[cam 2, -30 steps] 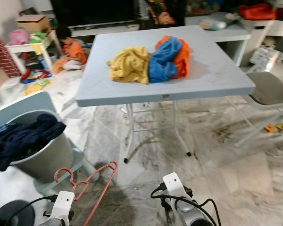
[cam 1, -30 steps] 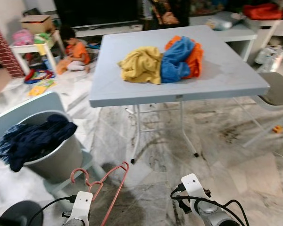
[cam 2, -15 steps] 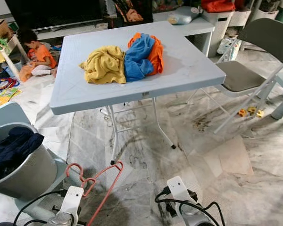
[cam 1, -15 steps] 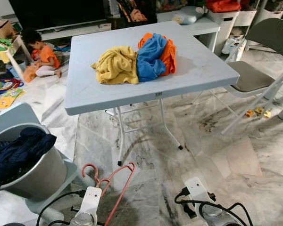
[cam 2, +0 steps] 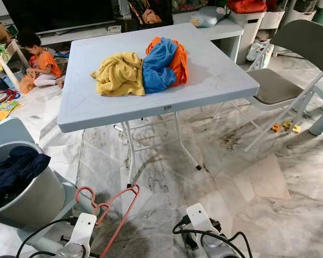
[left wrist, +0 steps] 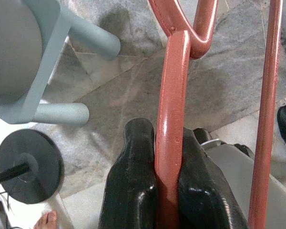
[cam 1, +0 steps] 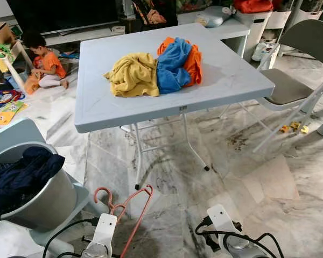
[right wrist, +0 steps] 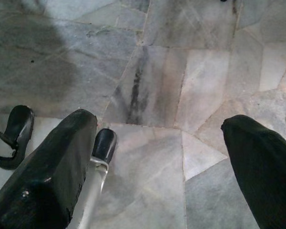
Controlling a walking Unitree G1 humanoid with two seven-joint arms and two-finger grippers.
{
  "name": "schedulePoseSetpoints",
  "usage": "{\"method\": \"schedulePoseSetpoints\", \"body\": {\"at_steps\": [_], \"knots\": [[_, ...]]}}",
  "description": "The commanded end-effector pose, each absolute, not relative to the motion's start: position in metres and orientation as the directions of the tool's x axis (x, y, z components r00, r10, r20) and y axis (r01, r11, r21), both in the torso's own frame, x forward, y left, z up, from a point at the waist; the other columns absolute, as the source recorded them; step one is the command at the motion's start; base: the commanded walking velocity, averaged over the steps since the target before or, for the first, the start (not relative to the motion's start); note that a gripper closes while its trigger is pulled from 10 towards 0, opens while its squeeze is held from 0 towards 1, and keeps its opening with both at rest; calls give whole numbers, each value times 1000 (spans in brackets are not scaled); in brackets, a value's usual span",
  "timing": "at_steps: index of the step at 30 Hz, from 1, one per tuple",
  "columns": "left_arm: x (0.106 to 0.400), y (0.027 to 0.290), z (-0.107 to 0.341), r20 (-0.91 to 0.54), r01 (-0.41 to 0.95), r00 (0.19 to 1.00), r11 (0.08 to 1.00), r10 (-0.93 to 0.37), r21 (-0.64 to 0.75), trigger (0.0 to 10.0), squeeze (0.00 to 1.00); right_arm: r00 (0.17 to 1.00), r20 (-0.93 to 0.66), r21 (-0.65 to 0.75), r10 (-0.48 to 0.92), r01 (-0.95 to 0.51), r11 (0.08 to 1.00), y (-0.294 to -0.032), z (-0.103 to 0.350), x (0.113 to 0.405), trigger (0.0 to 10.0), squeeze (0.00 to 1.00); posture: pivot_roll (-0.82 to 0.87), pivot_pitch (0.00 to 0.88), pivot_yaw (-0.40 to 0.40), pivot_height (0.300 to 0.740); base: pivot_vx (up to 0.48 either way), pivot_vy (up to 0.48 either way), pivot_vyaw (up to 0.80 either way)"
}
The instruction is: Hang hanger
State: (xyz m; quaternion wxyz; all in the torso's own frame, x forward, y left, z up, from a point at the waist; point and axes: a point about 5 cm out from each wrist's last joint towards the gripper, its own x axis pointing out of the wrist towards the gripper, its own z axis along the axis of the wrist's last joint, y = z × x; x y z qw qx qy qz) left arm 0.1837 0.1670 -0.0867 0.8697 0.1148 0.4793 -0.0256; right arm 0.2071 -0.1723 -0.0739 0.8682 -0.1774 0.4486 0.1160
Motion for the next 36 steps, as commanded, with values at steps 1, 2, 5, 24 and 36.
{"method": "schedulePoseSetpoints", "body": {"at_steps": [1,2,5,24,36], "knots": [[173,164,-92,-863,177,502,972,48,157,10000,0,558,-828,-188,56,-371,909,-170,-76,204,10000,0,-60,0,84,740,0,0,0],[172,164,-92,-863,188,503,970,42,156,10000,0,556,-829,-189,58,-377,907,-171,-76,204,10000,0,-62,0,84,740,0,0,0],[171,163,-93,-864,196,503,970,26,144,10000,0,551,-832,-191,58,-384,904,-171,-76,203,10000,0,-65,0,86,740,0,0,-267],[167,163,-94,-863,215,505,969,-6,120,10000,0,550,-832,-198,69,-411,890,-171,-77,202,10000,0,-70,0,86,740,0,26,-800],[165,163,-95,-865,223,502,969,-21,106,10000,0,548,-834,-182,56,-370,911,-174,-77,201,10000,0,-77,0,87,740,165,252,-800]]}}
